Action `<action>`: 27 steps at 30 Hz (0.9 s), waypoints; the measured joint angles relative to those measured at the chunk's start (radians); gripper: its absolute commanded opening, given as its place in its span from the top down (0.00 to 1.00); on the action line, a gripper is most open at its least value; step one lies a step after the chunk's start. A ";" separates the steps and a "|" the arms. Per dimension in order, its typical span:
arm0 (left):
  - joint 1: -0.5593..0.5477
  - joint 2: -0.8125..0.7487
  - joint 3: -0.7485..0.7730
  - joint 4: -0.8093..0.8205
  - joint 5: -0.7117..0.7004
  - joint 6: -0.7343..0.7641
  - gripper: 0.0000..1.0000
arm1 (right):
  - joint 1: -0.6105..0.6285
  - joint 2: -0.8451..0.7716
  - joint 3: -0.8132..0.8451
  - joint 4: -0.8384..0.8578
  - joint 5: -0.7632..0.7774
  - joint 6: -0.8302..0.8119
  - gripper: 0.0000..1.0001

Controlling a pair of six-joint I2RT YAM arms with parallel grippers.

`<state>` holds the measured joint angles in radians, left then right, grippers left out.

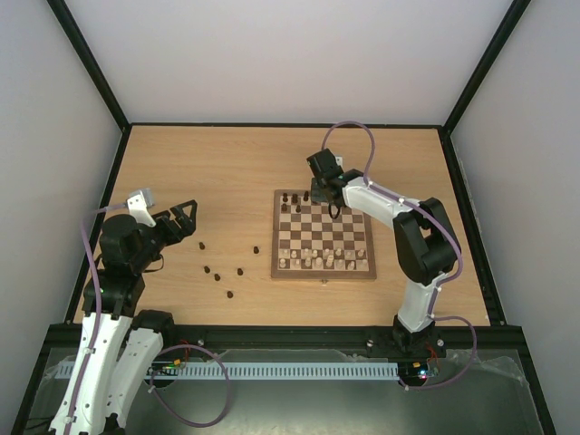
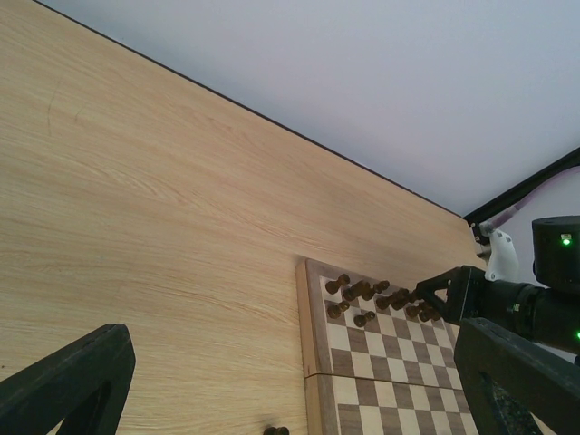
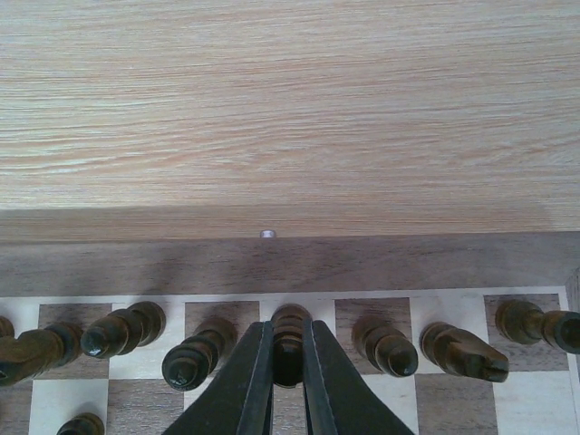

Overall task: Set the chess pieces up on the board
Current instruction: Adjust the chess piece on the chessboard.

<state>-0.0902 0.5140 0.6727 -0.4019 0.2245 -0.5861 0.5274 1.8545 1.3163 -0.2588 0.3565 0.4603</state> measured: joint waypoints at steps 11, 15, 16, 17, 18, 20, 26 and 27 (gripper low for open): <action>0.000 0.000 0.000 0.000 0.000 0.000 0.00 | 0.000 -0.004 -0.005 0.000 0.000 0.000 0.87; 0.000 0.000 0.000 0.000 0.000 0.000 0.00 | 0.000 -0.004 -0.007 -0.001 0.001 0.004 0.72; 0.000 0.000 0.000 0.000 0.000 0.000 0.00 | 0.000 -0.004 -0.008 -0.002 0.001 -0.001 0.71; 0.000 0.000 0.000 0.000 0.000 0.000 0.01 | 0.000 -0.004 -0.008 -0.002 0.001 0.001 0.70; 0.000 0.000 0.000 0.000 0.000 0.000 0.01 | 0.000 -0.004 -0.008 -0.002 0.001 0.000 0.70; 0.000 0.000 0.000 0.000 0.000 0.000 0.00 | -0.002 -0.004 -0.008 -0.004 0.001 0.000 0.70; 0.000 0.000 0.000 0.000 0.000 0.000 0.00 | -0.003 -0.005 -0.006 -0.005 -0.006 0.000 0.69; 0.000 0.000 0.000 0.000 0.000 0.000 0.00 | -0.003 -0.005 -0.005 -0.007 -0.008 0.000 0.69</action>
<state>-0.0902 0.5140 0.6727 -0.4015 0.2245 -0.5861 0.5247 1.8492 1.3109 -0.2657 0.3481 0.4603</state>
